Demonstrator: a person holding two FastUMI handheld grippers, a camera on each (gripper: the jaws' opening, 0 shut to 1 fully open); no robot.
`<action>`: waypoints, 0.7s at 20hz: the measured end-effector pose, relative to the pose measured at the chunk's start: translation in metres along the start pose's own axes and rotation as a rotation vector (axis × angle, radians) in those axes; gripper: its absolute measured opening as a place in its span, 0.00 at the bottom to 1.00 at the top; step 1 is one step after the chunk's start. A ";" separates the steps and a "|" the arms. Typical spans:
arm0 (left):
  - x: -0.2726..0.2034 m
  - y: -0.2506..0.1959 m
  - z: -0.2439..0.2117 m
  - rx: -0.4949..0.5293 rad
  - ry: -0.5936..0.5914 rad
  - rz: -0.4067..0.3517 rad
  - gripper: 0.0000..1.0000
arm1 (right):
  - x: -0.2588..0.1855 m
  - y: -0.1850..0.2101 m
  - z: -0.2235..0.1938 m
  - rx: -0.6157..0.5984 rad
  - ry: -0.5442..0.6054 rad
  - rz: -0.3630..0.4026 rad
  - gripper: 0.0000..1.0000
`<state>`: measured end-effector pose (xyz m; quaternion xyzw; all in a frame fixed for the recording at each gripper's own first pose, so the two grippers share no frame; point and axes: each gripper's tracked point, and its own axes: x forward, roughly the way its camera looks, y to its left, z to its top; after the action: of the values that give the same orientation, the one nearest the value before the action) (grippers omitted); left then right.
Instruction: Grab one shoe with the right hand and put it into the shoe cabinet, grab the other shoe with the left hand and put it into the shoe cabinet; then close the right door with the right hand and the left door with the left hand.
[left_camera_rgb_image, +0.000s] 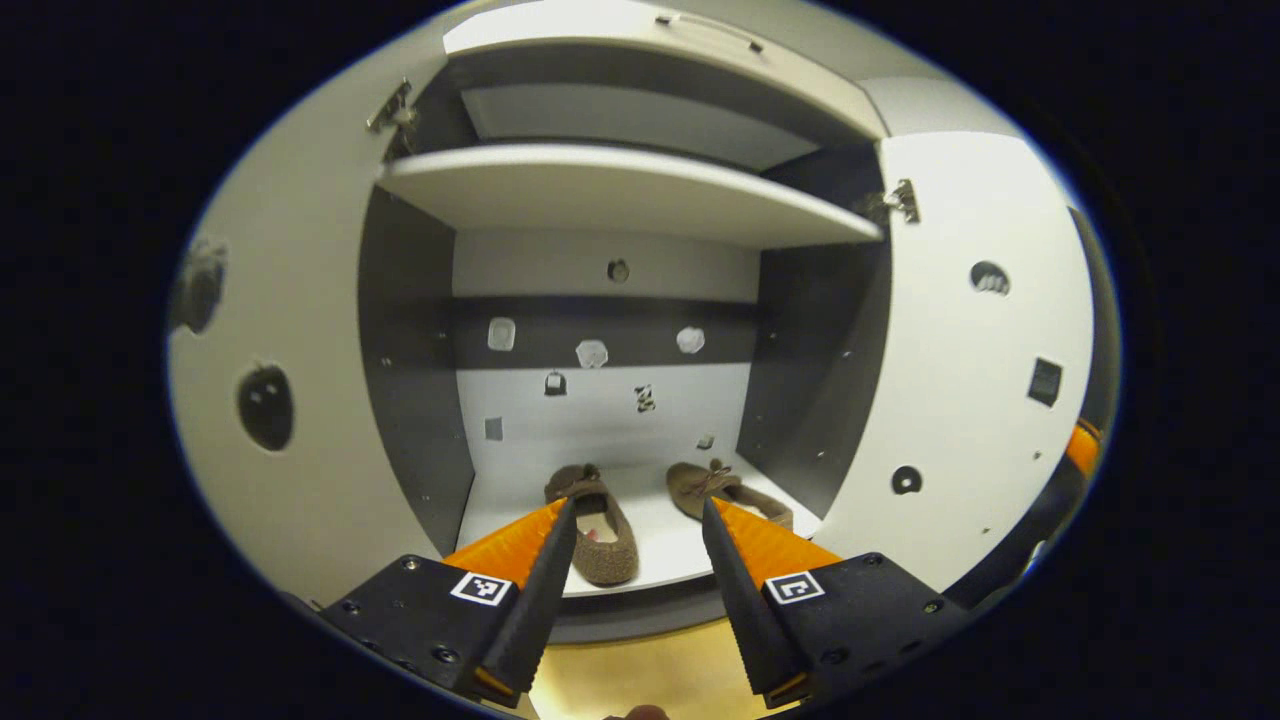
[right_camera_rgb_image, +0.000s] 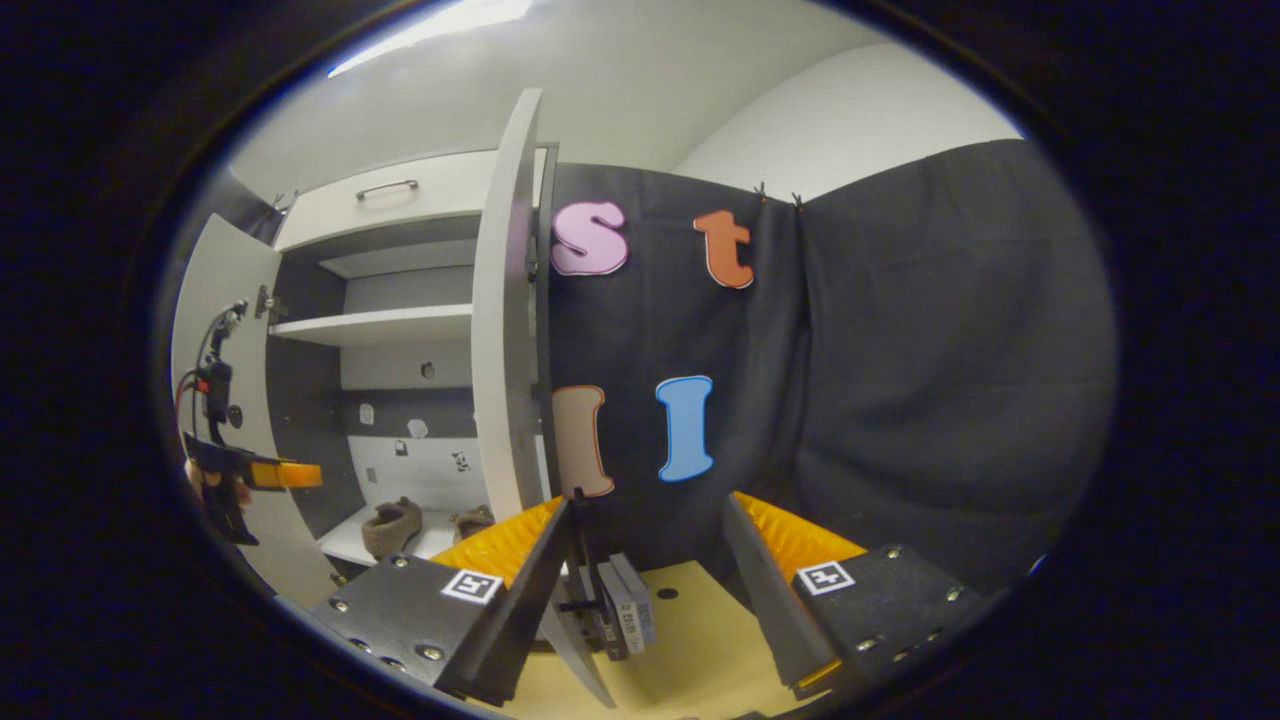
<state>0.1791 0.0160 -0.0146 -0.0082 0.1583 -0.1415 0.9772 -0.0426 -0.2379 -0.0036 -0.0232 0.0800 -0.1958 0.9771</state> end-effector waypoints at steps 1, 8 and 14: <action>-0.013 -0.001 0.008 -0.001 -0.026 -0.004 0.77 | 0.001 0.003 -0.002 -0.004 0.006 0.012 0.92; -0.092 -0.013 0.044 -0.001 -0.130 -0.032 0.77 | 0.000 0.023 -0.002 -0.065 0.001 0.094 0.90; -0.139 -0.011 0.074 0.004 -0.217 -0.019 0.77 | -0.002 0.062 -0.007 -0.020 0.016 0.236 0.90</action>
<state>0.0732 0.0424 0.0989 -0.0228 0.0509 -0.1495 0.9872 -0.0219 -0.1800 -0.0146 -0.0218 0.0921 -0.0790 0.9924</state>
